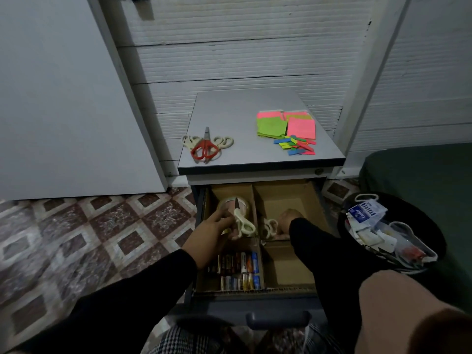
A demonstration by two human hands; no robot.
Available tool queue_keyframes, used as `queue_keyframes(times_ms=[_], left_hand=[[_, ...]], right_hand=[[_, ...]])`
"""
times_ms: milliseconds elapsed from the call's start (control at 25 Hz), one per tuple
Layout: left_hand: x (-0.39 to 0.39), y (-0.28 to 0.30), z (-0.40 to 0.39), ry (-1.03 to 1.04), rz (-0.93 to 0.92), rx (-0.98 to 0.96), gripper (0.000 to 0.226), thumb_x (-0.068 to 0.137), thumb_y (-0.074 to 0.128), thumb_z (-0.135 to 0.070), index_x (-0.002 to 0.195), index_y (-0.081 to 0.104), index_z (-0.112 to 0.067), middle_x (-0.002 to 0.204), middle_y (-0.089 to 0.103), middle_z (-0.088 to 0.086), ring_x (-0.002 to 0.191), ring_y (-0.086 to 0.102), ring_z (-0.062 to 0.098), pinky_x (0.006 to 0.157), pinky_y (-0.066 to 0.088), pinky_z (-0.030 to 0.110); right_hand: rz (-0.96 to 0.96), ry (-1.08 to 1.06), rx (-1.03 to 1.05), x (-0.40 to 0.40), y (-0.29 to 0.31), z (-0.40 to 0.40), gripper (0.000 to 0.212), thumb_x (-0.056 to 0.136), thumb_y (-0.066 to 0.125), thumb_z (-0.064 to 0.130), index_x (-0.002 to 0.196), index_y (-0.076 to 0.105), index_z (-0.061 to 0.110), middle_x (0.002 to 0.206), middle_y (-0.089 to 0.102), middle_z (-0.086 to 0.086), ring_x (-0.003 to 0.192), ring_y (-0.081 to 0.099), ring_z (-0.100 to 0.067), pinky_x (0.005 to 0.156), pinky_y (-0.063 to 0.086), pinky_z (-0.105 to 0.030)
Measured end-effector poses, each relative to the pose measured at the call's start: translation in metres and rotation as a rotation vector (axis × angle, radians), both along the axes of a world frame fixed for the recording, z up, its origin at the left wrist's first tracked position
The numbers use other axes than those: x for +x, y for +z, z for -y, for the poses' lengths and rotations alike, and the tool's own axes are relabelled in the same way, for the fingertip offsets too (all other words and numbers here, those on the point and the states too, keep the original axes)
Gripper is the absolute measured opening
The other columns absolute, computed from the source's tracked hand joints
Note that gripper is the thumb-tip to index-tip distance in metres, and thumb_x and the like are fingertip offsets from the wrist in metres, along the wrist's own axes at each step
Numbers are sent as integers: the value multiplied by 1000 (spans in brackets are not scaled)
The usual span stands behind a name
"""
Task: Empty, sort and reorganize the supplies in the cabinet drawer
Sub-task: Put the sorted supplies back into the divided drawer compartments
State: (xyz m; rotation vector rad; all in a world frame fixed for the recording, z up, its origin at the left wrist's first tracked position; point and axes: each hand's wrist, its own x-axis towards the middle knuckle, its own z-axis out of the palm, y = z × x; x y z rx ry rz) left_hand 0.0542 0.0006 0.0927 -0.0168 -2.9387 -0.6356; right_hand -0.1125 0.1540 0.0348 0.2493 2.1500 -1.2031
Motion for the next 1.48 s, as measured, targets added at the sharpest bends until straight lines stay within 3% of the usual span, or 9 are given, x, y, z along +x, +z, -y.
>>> queue_keyframes(times_ms=[200, 400, 560, 680, 760, 880, 1000, 1120, 1480], left_hand=[[2, -6, -6, 15, -3, 45, 28, 93, 55, -18, 119, 61, -7, 136, 46, 5, 114, 56, 22, 88, 36, 14], [2, -9, -6, 33, -30, 162, 21, 91, 56, -9, 110, 63, -3, 131, 53, 5, 117, 54, 16, 88, 31, 5], [2, -2, -11, 94, -33, 358, 21, 89, 60, -10, 109, 64, -3, 99, 58, -20, 89, 50, -10, 77, 34, -5], [-1, -1, -13, 114, 37, 470, 11, 90, 60, -15, 91, 62, -27, 94, 59, -21, 92, 56, -4, 76, 39, 0], [-2, 2, -15, 103, 78, 526, 20, 91, 58, -16, 82, 55, -34, 95, 62, -16, 95, 58, 1, 78, 41, 4], [-3, 6, -21, 138, 74, 679, 19, 92, 55, -12, 81, 57, -27, 87, 61, -11, 85, 57, 2, 81, 44, 16], [-7, 13, -22, 167, -6, 812, 20, 91, 56, -8, 79, 57, -23, 84, 62, -3, 83, 57, 13, 79, 45, 28], [-12, 31, -24, 161, 5, 971, 17, 94, 51, -9, 83, 56, -21, 93, 64, 2, 94, 60, 18, 77, 47, 23], [-27, 35, -59, 259, 216, 1512, 17, 101, 37, -18, 92, 50, -13, 105, 68, 11, 81, 70, 14, 65, 52, 22]], right_hand=[[-4, 367, 328, -8, -4, 4, 14, 90, 56, 6, 96, 65, -3, 102, 65, -14, 98, 62, -24, 94, 49, -32], [-151, 644, 607, 0, 7, 7, 28, 98, 42, 14, 72, 49, 6, 71, 40, -7, 60, 39, -15, 77, 32, -24], [-175, 745, 667, 2, 12, 5, 27, 97, 42, 10, 116, 58, 0, 90, 52, -12, 71, 47, -18, 77, 34, -26], [-203, 701, 581, 5, 17, 1, 34, 95, 45, 9, 126, 56, 2, 125, 58, -13, 104, 58, -23, 88, 45, -30], [-213, 607, 491, 8, 18, -3, 33, 94, 48, 8, 125, 58, 2, 128, 58, -13, 116, 56, -25, 100, 46, -31], [-227, 384, 252, 13, 25, -11, 28, 94, 46, 5, 117, 60, -1, 120, 60, -16, 106, 60, -28, 96, 50, -37], [-297, 290, -2, 25, 43, -24, 35, 92, 41, -7, 120, 56, 7, 113, 55, -10, 89, 54, -15, 70, 46, -25], [-405, 347, -101, 32, 58, -32, 54, 85, 40, -19, 128, 53, 11, 126, 53, -8, 115, 50, -19, 81, 44, -24], [-569, 355, -163, 32, 80, -47, 20, 85, 59, -6, 102, 66, 2, 96, 61, -7, 95, 58, -21, 90, 50, -35]])
